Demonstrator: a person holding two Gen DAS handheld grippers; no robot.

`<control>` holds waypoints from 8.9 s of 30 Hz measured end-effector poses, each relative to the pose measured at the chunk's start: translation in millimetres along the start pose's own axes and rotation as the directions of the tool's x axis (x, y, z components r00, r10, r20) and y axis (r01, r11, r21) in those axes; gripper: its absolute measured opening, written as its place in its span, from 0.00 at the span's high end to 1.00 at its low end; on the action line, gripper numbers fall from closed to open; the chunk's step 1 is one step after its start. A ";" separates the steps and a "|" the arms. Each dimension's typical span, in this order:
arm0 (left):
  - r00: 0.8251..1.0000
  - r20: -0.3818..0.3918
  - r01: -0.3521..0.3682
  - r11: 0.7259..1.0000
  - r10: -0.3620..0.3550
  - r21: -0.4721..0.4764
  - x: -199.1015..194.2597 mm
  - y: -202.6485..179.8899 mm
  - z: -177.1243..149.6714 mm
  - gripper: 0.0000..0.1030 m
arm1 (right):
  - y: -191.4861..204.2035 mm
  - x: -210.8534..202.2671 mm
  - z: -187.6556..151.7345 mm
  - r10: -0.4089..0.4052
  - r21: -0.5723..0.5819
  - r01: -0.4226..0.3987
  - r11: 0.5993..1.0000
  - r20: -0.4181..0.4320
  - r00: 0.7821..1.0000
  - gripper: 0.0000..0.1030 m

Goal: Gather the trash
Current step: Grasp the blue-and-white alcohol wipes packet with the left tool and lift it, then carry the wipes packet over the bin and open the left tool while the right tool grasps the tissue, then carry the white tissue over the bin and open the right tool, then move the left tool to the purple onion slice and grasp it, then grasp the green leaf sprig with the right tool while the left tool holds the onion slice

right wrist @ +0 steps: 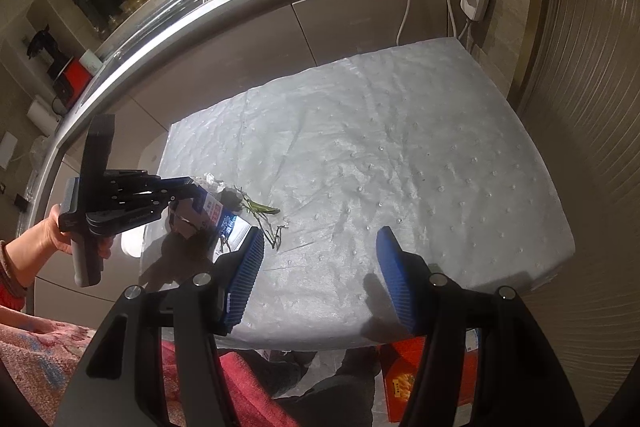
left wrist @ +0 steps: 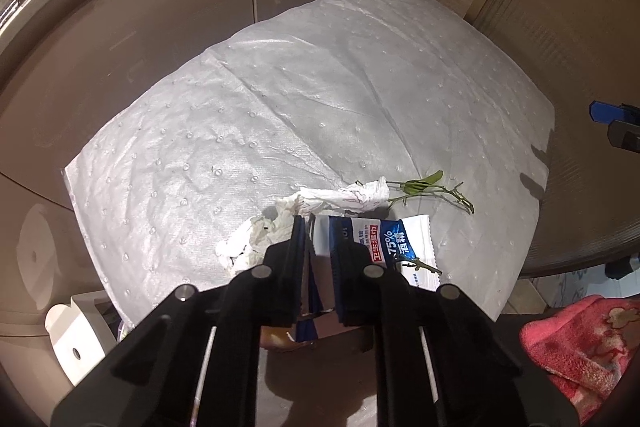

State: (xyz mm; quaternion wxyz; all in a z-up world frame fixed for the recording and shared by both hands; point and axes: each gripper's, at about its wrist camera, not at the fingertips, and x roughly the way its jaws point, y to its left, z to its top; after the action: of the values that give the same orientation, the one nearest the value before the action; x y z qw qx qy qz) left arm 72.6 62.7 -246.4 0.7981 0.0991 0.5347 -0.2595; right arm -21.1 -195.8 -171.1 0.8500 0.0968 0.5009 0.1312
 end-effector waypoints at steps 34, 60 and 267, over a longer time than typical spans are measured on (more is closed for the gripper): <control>0.984 0.135 -0.099 0.988 0.115 -0.120 -67.9 8.9 -40.1 0.48 | 74.5 55.3 32.1 0.167 -0.283 -0.206 0.937 -0.157 0.973 0.43; 0.966 0.206 -0.102 0.960 0.159 -0.262 -157.7 47.5 -76.0 0.98 | 131.8 94.8 50.1 0.244 -0.413 -0.324 0.851 -0.234 0.941 0.43; 0.925 0.042 -0.264 0.719 0.378 -0.643 -165.6 33.4 -119.7 0.61 | 127.8 173.3 1.5 0.086 -0.602 -0.206 0.771 -0.222 0.971 0.29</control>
State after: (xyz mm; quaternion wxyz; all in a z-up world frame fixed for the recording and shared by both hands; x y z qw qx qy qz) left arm -54.6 194.2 -149.5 0.8604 -0.1026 0.4945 0.0682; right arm 44.5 -19.4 -275.7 0.7721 -0.1620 0.4960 0.3627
